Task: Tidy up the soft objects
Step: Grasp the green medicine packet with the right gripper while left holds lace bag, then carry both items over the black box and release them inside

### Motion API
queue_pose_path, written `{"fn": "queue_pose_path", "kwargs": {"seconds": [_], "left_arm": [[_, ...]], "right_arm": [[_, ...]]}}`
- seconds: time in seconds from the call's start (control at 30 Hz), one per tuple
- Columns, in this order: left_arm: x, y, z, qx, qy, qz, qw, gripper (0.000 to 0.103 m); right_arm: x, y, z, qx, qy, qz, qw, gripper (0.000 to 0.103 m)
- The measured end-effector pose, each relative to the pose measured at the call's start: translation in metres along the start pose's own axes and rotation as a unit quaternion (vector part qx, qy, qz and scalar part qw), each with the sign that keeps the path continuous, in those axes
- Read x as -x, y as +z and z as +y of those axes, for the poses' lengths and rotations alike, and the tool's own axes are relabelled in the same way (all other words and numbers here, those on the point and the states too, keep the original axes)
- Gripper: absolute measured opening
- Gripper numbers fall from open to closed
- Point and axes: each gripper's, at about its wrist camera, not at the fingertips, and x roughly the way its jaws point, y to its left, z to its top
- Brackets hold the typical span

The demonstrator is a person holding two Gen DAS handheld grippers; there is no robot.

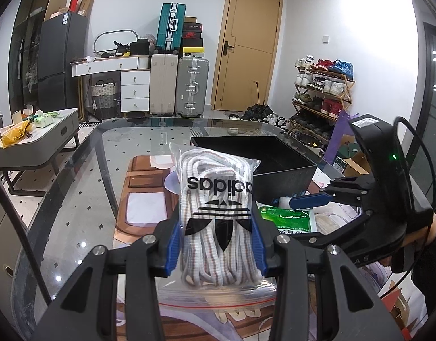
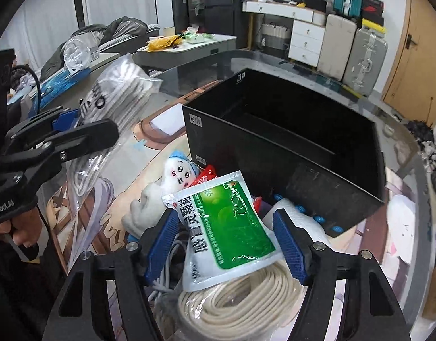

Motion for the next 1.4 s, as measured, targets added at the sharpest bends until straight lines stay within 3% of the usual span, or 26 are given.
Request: {"fn": "queue_pose_path", "kwargs": {"seconds": [0.33,0.53,0.9,1.4], "left_arm": [[0.000,-0.001,-0.001,0.002,0.000,0.001,1.0000,0.040],[0.000,0.000,0.000,0.003,0.000,0.001,1.0000,0.040],[-0.004,0.008,-0.003,0.001,-0.012,-0.005,0.9999,0.040],[-0.034,0.048,-0.020,-0.003,-0.024,-0.015,0.9996,0.040]], "right_arm": [[0.002,-0.010,0.009,0.035,0.011,0.007,0.999,0.060],[0.008,-0.014,0.010,0.039,0.012,-0.005,0.999,0.041],[0.055,-0.021,0.011,0.013,0.019,-0.069,0.997,0.039],[0.088,0.007,-0.033,-0.063,-0.037,-0.148,0.986,0.039]]}}
